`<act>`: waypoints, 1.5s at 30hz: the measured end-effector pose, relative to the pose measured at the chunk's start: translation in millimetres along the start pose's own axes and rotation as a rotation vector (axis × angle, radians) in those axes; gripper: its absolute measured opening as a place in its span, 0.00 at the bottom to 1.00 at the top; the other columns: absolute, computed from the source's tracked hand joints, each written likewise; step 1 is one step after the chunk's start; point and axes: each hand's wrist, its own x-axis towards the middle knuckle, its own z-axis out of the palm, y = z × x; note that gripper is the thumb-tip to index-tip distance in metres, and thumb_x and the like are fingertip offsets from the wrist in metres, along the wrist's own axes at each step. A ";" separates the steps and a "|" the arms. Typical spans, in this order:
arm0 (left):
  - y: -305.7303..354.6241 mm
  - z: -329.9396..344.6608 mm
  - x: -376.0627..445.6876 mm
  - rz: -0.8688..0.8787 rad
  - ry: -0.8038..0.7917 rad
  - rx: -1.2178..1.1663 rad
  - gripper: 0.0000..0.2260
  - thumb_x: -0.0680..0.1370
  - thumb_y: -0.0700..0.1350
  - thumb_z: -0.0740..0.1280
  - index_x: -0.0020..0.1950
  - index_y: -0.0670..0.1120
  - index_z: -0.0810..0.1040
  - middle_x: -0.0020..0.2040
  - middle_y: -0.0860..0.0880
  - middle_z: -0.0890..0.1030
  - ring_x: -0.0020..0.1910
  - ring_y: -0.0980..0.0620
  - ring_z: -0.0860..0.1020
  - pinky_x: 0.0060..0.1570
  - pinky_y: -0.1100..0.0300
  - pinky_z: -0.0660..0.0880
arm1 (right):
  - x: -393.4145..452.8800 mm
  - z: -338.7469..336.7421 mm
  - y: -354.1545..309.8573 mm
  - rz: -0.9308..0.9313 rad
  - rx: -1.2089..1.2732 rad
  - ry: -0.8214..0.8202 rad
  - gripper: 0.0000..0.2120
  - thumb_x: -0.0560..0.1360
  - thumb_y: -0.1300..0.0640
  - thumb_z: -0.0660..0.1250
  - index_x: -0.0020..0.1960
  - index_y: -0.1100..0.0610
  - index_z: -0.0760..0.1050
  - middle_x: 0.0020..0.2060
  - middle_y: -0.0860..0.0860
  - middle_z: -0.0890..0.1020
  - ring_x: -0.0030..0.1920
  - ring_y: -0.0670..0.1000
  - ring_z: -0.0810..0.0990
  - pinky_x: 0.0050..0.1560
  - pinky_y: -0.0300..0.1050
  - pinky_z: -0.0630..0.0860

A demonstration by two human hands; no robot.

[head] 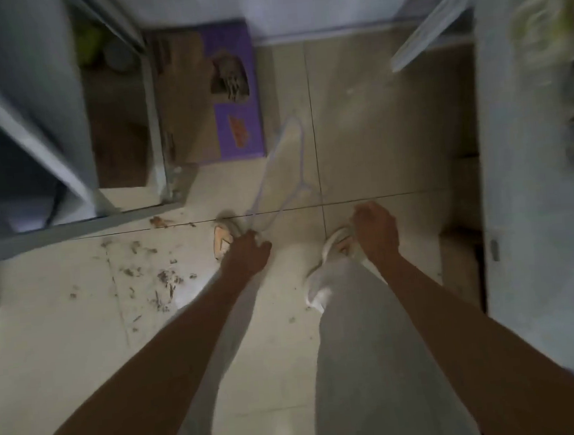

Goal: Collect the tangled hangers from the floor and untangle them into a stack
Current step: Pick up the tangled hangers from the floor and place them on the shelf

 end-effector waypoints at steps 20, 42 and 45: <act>-37.8 81.2 299.6 -0.039 0.266 -0.145 0.20 0.85 0.52 0.56 0.54 0.40 0.82 0.53 0.34 0.84 0.54 0.31 0.80 0.52 0.46 0.74 | 243.8 193.4 75.5 0.134 0.137 -0.189 0.13 0.79 0.51 0.67 0.41 0.60 0.77 0.32 0.51 0.76 0.36 0.52 0.74 0.37 0.45 0.67; 142.6 -198.9 -297.1 0.472 -0.286 -0.525 0.27 0.88 0.48 0.53 0.30 0.44 0.73 0.17 0.53 0.64 0.15 0.57 0.62 0.26 0.63 0.58 | -332.3 -283.5 -60.1 0.081 0.907 0.398 0.24 0.86 0.50 0.60 0.35 0.61 0.79 0.20 0.46 0.64 0.20 0.44 0.63 0.24 0.37 0.62; 184.5 -234.2 -337.2 0.659 -0.275 -0.393 0.26 0.88 0.46 0.54 0.31 0.46 0.77 0.16 0.52 0.64 0.19 0.52 0.62 0.27 0.60 0.57 | -386.3 -303.0 -50.4 0.024 1.060 0.512 0.32 0.79 0.35 0.63 0.28 0.58 0.71 0.19 0.52 0.67 0.20 0.50 0.66 0.26 0.38 0.64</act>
